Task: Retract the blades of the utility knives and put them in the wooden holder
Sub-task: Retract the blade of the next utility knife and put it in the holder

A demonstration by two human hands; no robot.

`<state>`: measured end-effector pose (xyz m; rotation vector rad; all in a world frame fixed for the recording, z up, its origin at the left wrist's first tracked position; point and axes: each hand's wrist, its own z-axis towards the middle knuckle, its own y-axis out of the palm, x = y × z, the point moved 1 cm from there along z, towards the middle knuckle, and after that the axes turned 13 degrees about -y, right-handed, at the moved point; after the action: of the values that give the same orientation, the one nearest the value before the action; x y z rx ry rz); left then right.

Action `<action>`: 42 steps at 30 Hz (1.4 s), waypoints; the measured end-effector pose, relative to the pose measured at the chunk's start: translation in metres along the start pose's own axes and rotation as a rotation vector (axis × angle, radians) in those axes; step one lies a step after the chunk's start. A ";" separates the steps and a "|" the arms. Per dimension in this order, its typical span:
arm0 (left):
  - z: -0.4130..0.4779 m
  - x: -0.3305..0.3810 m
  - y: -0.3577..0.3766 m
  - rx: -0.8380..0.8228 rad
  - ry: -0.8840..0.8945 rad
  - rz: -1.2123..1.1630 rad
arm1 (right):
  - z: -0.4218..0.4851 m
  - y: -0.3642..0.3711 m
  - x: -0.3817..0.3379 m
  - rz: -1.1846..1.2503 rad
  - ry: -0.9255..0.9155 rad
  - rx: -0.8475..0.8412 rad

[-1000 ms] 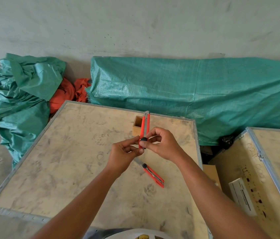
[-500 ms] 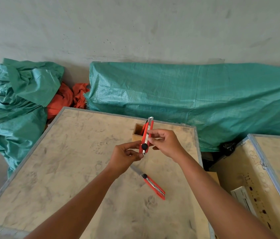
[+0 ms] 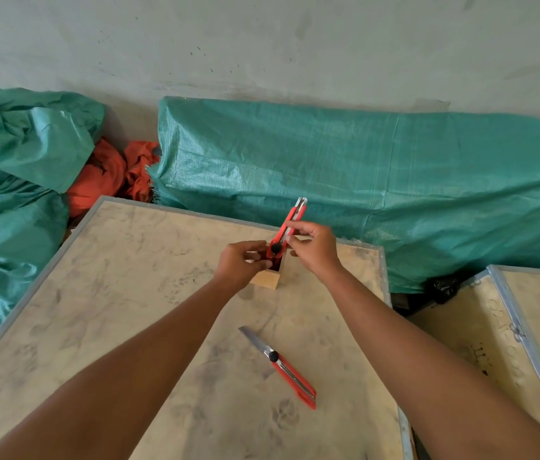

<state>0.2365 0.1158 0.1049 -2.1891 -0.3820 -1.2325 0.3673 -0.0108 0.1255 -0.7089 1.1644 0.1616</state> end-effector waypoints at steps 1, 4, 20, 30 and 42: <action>0.006 -0.003 0.001 0.011 -0.005 0.056 | 0.004 0.004 0.007 -0.028 0.007 0.005; 0.022 -0.012 0.006 0.054 -0.083 0.207 | 0.008 0.016 0.022 -0.127 0.006 0.011; 0.043 -0.032 0.026 0.056 -0.119 0.213 | -0.004 0.062 0.060 -0.280 -0.041 -0.133; 0.018 -0.039 0.022 0.082 -0.127 0.164 | -0.033 0.035 0.055 -0.248 -0.062 -0.111; -0.068 -0.141 0.063 0.132 -0.280 0.176 | -0.139 0.021 0.085 -0.202 0.231 -0.463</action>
<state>0.1476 0.0292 -0.0101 -2.2305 -0.3622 -0.7869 0.2833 -0.0958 0.0126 -1.2749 1.2802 0.1846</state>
